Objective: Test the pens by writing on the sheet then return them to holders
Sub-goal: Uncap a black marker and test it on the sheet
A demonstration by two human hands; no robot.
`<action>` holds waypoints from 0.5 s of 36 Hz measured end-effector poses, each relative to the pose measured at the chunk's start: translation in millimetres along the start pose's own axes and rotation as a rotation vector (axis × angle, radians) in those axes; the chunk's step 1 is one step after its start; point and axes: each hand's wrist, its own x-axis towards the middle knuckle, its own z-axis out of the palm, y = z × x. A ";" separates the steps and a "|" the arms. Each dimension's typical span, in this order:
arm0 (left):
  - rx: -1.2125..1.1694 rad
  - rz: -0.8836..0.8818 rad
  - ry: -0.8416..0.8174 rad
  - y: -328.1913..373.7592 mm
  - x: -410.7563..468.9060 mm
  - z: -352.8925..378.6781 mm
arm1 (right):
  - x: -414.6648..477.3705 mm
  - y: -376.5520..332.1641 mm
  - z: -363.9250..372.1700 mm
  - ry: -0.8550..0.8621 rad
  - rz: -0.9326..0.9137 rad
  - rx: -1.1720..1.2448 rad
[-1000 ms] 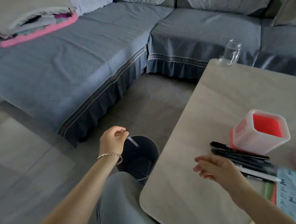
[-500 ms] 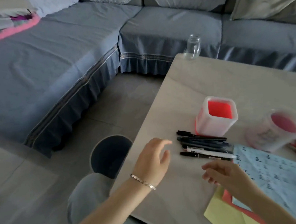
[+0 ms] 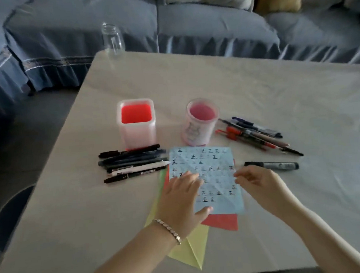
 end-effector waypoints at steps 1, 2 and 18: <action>0.012 -0.001 -0.010 -0.1 0.3 3.0 | 0.0 5.6 -5.8 0.024 -0.007 -0.038; 0.027 0.002 -0.024 -0.4 0.7 5.9 | 0.2 11.2 -11.1 0.053 -0.012 -0.073; 0.037 -0.020 -0.144 0.1 -1.3 8.4 | 35.6 83.3 -38.6 0.162 -0.041 -0.733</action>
